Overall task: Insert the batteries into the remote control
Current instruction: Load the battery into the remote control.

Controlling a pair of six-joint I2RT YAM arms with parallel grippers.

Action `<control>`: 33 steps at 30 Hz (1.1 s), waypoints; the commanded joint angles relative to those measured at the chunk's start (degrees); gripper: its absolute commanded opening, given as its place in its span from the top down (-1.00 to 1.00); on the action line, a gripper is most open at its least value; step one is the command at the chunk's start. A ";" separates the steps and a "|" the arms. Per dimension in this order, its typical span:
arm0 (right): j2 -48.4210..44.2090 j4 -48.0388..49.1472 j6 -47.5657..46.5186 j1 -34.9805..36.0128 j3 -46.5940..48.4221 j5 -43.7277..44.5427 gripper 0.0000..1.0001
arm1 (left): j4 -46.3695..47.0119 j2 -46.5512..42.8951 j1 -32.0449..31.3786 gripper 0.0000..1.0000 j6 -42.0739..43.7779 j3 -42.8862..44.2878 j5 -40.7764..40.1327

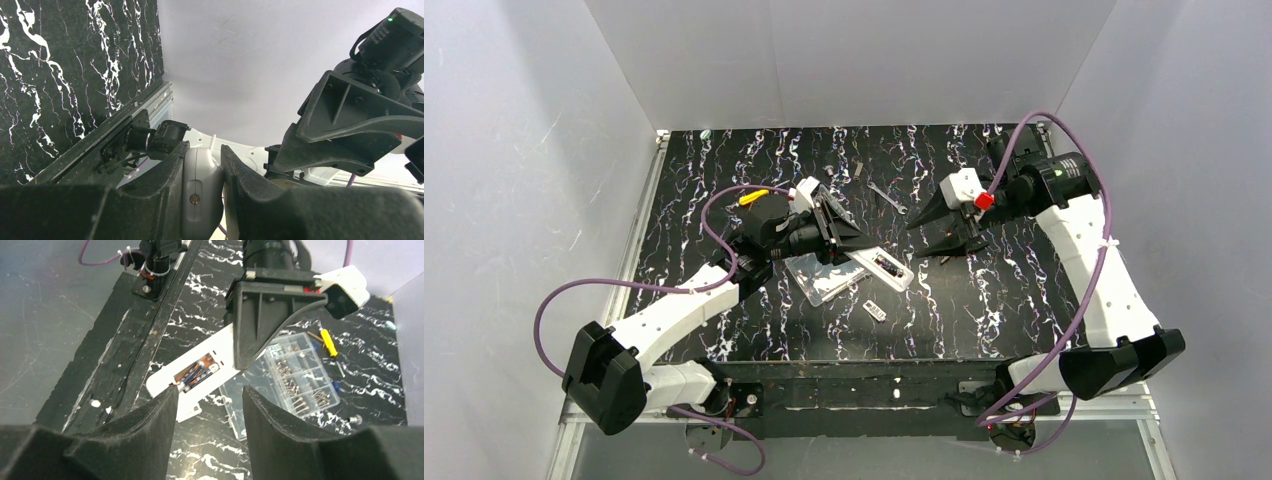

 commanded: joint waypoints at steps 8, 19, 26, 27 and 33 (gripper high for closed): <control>-5.47 -3.03 -7.23 0.01 -7.26 0.46 -0.18 | 5.26 0.37 -0.14 1.00 0.04 1.81 4.14; 0.20 -7.18 -12.01 6.27 -3.69 0.75 -0.18 | 6.77 1.53 -0.38 1.00 -0.81 2.76 5.04; -0.97 -6.04 -11.66 6.29 -5.40 1.21 -0.14 | 6.73 1.52 -0.61 1.00 -0.71 2.85 5.79; -1.00 -6.08 -11.66 6.29 -5.56 1.40 -0.13 | 6.82 1.62 -0.63 1.00 -0.75 2.92 5.91; -0.64 -6.10 -11.77 6.29 -5.94 3.42 0.08 | 7.35 1.78 -0.82 1.00 -1.22 3.10 6.13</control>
